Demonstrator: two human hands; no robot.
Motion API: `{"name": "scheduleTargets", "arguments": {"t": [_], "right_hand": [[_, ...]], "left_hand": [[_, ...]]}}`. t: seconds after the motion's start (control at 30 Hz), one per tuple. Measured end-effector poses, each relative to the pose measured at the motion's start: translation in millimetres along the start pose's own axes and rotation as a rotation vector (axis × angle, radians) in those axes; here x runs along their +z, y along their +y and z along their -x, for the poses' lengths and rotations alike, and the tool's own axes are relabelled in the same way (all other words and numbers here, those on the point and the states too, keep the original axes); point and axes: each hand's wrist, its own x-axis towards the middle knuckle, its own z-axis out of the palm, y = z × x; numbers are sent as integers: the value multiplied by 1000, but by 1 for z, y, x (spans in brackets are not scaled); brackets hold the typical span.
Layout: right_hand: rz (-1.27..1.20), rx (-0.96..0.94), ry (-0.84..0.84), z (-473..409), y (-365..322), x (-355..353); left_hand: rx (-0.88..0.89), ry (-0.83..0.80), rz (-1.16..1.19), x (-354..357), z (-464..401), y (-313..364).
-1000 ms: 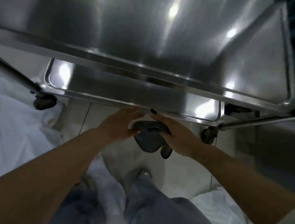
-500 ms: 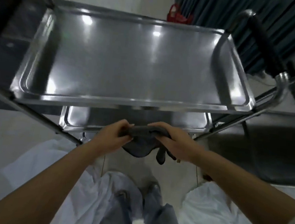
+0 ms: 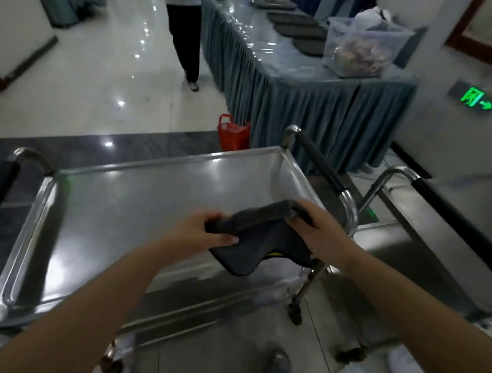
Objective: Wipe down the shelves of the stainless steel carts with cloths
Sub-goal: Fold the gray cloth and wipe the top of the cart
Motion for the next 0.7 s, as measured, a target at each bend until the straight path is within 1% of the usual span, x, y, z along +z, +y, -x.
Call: {"name": "scheduleTargets", "arguments": {"t": [0.1, 0.2, 0.4, 0.57, 0.63, 0.7], "right_hand": [[2, -12, 78, -15, 16, -40], [-12, 11, 163, -33, 42, -79], [-53, 163, 300, -81, 124, -153], [-29, 282, 328, -123, 197, -185], [-34, 322, 328, -139, 220, -191], [-45, 364, 318, -154, 240, -193]], "left_hand": [[-6, -44, 33, 11, -38, 29], [5, -20, 87, 32, -84, 53], [-10, 52, 202, 93, -194, 92], [-129, -14, 281, 133, -269, 100], [-171, 6, 319, 145, -293, 98], [-196, 48, 309, 155, -315, 95]]}}
